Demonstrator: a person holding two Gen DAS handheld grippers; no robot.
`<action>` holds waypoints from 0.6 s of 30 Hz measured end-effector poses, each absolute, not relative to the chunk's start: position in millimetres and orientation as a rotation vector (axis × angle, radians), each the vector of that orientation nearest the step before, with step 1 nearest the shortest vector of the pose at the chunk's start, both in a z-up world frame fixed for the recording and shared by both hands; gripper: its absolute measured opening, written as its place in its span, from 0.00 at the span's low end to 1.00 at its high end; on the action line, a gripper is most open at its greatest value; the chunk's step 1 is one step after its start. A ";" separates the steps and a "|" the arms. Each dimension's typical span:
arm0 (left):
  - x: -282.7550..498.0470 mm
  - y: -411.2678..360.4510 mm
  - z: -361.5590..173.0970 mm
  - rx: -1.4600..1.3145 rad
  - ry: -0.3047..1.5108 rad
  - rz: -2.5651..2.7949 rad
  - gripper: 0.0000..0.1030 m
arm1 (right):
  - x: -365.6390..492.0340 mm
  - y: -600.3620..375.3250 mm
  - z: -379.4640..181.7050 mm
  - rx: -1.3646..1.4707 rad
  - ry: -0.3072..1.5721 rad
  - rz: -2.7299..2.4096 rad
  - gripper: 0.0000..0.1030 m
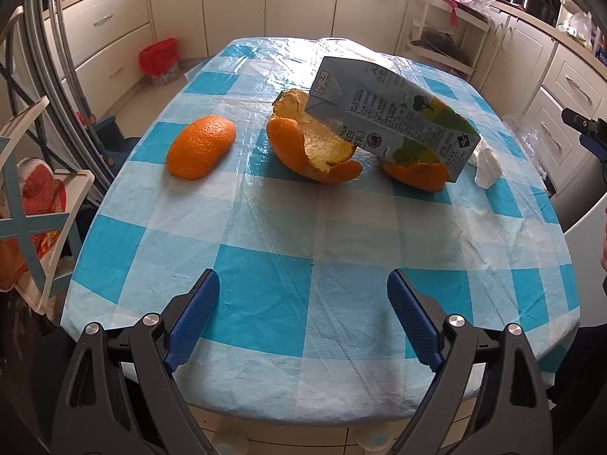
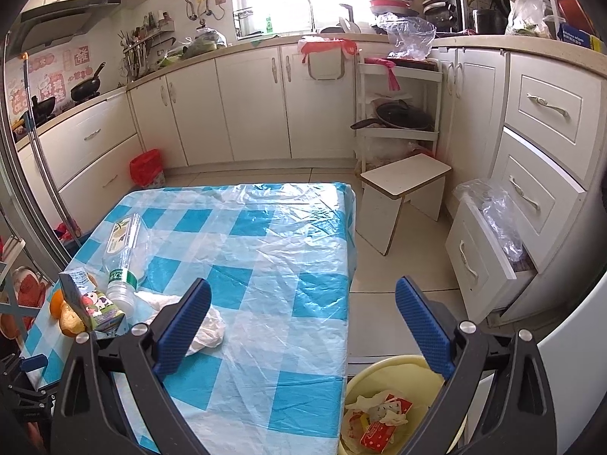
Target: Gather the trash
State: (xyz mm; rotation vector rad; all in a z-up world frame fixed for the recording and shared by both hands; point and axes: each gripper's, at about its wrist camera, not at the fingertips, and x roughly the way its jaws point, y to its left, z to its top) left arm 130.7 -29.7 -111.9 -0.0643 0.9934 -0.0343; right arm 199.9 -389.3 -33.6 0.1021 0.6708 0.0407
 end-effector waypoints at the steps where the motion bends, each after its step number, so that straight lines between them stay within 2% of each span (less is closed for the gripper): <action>1: 130.7 -29.8 -112.1 -0.062 0.993 -0.035 0.84 | 200.1 -389.2 -33.7 0.102 0.671 0.042 0.91; 18: 130.0 -33.8 -114.2 -0.026 0.994 -0.038 0.88 | 201.2 -380.8 -35.8 0.092 0.680 0.062 0.91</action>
